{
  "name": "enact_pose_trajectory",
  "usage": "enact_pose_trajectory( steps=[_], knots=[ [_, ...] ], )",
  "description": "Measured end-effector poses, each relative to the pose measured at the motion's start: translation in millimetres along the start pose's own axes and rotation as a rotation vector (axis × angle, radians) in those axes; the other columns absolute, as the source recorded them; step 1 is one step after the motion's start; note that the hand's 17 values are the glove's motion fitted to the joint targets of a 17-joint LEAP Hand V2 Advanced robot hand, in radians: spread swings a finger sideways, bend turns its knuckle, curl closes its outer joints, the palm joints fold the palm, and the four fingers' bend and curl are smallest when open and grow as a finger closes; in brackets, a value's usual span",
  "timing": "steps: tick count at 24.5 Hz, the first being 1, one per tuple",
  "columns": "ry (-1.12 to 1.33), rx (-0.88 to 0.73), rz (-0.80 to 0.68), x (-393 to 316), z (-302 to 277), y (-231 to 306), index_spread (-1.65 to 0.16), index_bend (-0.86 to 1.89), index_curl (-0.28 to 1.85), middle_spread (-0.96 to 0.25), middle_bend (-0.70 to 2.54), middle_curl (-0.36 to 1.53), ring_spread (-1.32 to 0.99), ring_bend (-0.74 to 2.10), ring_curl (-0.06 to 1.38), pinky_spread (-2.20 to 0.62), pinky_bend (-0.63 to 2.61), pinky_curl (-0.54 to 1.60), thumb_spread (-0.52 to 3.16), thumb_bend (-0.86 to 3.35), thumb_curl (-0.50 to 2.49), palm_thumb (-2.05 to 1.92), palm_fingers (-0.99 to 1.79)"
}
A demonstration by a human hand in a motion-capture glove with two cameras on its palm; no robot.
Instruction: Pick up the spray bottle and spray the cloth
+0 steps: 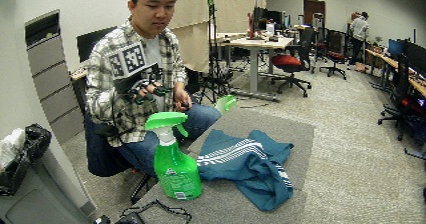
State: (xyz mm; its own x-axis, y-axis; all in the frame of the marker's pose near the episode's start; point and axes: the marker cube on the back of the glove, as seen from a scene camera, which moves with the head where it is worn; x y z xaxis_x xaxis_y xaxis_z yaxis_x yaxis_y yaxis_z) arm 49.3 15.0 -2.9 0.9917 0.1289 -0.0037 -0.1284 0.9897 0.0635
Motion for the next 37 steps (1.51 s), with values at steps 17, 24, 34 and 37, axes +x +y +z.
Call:
enact_pose_trajectory(
  steps=[17, 24, 34, 37],
  knots=[
    [-0.325, -0.039, -0.014, 156, 44, -52, -0.29, 0.11, 0.26, -0.04, 0.21, 0.26, 0.04, 0.41, 0.26, 0.20, 0.48, 0.22, 1.15, 0.14, 0.31, 0.56, 0.37],
    [-0.736, 0.150, 0.012, 161, 75, -97, -0.29, 0.11, 0.25, -0.05, 0.21, 0.29, 0.03, 0.42, 0.28, 0.19, 0.54, 0.24, 1.09, 0.10, 0.34, 0.62, 0.39],
    [-1.001, 0.297, -0.039, 143, 96, -141, -0.32, 0.06, 0.21, -0.06, 0.38, 0.36, -0.03, 0.53, 0.31, 0.16, 0.51, 0.24, 1.00, 0.11, 0.40, 0.81, 0.67],
    [-1.122, 0.249, -0.042, 130, 100, -151, -0.32, -0.01, 0.17, -0.07, 0.46, 0.39, -0.06, 0.61, 0.34, 0.13, 0.50, 0.25, 0.98, 0.14, 0.43, 0.90, 0.77]
  ],
)
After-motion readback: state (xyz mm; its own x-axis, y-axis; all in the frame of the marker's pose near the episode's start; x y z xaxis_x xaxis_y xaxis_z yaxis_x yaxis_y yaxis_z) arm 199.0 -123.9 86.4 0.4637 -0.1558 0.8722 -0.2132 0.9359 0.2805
